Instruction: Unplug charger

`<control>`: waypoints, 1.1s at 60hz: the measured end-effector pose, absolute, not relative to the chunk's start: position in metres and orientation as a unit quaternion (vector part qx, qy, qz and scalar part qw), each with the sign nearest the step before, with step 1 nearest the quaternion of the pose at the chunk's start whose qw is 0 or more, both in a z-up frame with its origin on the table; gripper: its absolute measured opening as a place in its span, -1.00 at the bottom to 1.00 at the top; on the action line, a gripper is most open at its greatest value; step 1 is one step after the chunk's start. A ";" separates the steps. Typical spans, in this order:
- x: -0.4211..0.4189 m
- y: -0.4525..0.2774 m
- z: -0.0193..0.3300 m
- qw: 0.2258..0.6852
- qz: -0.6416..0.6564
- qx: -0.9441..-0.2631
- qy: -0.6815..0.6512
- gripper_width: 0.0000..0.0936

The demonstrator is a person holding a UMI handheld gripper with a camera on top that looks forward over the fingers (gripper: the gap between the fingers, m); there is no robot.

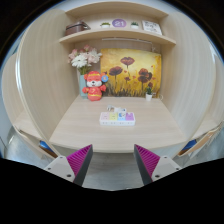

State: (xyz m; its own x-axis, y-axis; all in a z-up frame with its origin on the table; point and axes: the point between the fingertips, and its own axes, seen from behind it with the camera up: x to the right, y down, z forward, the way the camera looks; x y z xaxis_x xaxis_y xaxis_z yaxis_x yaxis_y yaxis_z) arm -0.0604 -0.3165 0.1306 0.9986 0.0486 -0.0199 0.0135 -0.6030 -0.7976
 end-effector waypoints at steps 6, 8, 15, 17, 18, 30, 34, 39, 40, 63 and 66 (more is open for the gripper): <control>-0.045 -0.282 0.100 0.439 0.012 -0.898 -0.014 0.78; -0.041 -0.265 0.091 0.440 0.009 -0.898 -0.011 0.78; -0.025 -0.202 0.068 0.444 0.003 -0.896 -0.006 0.78; -0.021 -0.181 0.062 0.447 0.000 -0.894 -0.004 0.77; -0.018 -0.174 0.063 0.445 0.000 -0.895 -0.004 0.78; -0.017 -0.071 0.048 0.484 0.001 -0.875 -0.019 0.69; -0.024 -0.053 0.044 0.496 0.009 -0.868 -0.032 0.54; -0.035 -0.039 0.031 0.504 0.021 -0.863 -0.035 0.08; -0.035 -0.035 0.030 0.510 0.016 -0.860 -0.037 -0.10; -0.027 -0.035 0.026 0.472 0.007 -0.882 -0.005 -0.65; -0.028 -0.034 0.026 0.451 0.012 -0.893 -0.002 -0.67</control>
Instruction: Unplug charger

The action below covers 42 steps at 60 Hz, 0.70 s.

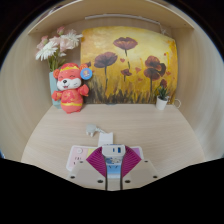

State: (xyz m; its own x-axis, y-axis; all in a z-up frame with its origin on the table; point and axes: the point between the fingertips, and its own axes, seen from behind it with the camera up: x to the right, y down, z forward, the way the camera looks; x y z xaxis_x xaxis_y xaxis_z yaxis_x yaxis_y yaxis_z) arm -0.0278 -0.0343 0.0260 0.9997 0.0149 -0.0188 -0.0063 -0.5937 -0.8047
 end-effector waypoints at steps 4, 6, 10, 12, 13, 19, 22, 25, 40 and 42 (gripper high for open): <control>-0.032 -0.019 0.081 0.468 0.056 -0.882 0.012 -0.70; -0.022 -0.001 0.143 0.525 0.044 -0.850 0.015 -0.70; -0.006 0.022 0.269 0.625 0.045 -0.779 -0.013 -0.70; 0.000 0.026 0.312 0.651 0.049 -0.758 -0.005 -0.70; 0.006 0.027 0.327 0.657 0.050 -0.752 -0.004 -0.70; 0.044 0.024 0.364 0.669 0.045 -0.742 0.018 -0.70; 0.071 0.018 0.340 0.653 0.038 -0.756 0.018 -0.69; 0.090 0.012 0.299 0.625 0.025 -0.780 0.019 -0.69; 0.125 -0.032 0.068 0.443 0.028 -0.895 0.043 -0.69; 0.126 -0.036 0.055 0.432 0.028 -0.900 0.043 -0.69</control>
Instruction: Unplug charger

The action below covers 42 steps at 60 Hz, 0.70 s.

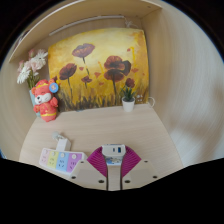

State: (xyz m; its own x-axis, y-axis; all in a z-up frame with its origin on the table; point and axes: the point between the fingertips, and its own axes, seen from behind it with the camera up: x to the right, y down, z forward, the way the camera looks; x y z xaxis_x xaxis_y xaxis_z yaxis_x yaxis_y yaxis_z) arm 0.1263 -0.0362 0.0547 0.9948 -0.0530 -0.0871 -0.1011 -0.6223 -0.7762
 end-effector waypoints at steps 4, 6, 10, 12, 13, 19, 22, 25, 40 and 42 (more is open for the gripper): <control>0.130 -0.042 0.035 0.417 0.019 -0.908 0.035 -0.66; 0.130 -0.043 0.023 0.412 0.021 -0.910 0.031 -0.66; 0.129 -0.048 0.005 0.394 0.026 -0.918 0.036 -0.62; 0.129 -0.050 -0.002 0.386 0.028 -0.921 0.040 -0.62; 0.130 -0.049 0.001 0.389 0.029 -0.920 0.042 -0.60; 0.133 -0.045 0.001 0.394 0.022 -0.918 0.042 -0.49; 0.133 -0.043 0.001 0.395 0.023 -0.917 0.047 -0.41; 0.135 -0.040 0.001 0.393 0.022 -0.918 0.053 -0.33; 0.156 -0.039 0.087 0.451 -0.026 -0.888 0.081 0.39; 0.153 -0.041 0.113 0.469 -0.024 -0.878 0.086 0.48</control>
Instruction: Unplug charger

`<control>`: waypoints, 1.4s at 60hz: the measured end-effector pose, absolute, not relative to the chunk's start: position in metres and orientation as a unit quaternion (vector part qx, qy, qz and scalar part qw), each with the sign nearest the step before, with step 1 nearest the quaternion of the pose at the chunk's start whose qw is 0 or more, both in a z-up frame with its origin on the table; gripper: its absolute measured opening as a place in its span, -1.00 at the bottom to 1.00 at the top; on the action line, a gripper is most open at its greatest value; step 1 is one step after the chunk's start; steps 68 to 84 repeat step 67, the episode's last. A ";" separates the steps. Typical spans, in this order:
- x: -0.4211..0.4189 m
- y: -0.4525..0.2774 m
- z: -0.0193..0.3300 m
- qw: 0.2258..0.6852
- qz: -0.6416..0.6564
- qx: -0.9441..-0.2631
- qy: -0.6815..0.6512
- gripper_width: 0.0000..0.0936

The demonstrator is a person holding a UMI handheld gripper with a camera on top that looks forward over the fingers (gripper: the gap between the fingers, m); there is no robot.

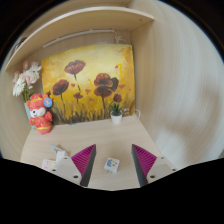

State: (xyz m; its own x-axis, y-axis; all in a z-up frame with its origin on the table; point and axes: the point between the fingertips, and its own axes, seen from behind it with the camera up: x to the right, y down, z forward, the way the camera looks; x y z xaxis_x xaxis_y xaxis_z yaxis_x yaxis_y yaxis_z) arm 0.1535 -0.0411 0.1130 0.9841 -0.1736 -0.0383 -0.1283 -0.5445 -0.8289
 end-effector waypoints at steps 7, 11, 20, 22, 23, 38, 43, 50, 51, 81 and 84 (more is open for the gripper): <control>0.138 -0.062 0.198 0.528 -0.024 -0.844 0.092 0.79; 0.120 -0.082 0.235 0.548 -0.026 -0.832 0.085 0.79; 0.058 -0.137 0.262 0.560 -0.015 -0.826 0.061 0.79; 0.043 -0.148 0.263 0.558 -0.013 -0.828 0.048 0.79; 0.036 -0.153 0.263 0.558 -0.014 -0.828 0.043 0.80; -0.067 -0.222 0.234 0.533 0.021 -0.846 -0.022 0.84; -0.084 -0.236 0.231 0.530 0.030 -0.847 -0.031 0.84; -0.100 -0.252 0.225 0.522 0.036 -0.851 -0.046 0.83; -0.101 -0.253 0.224 0.521 0.035 -0.851 -0.047 0.83; -0.105 -0.273 0.213 0.509 0.033 -0.859 -0.042 0.84; -0.105 -0.273 0.213 0.509 0.033 -0.859 -0.042 0.84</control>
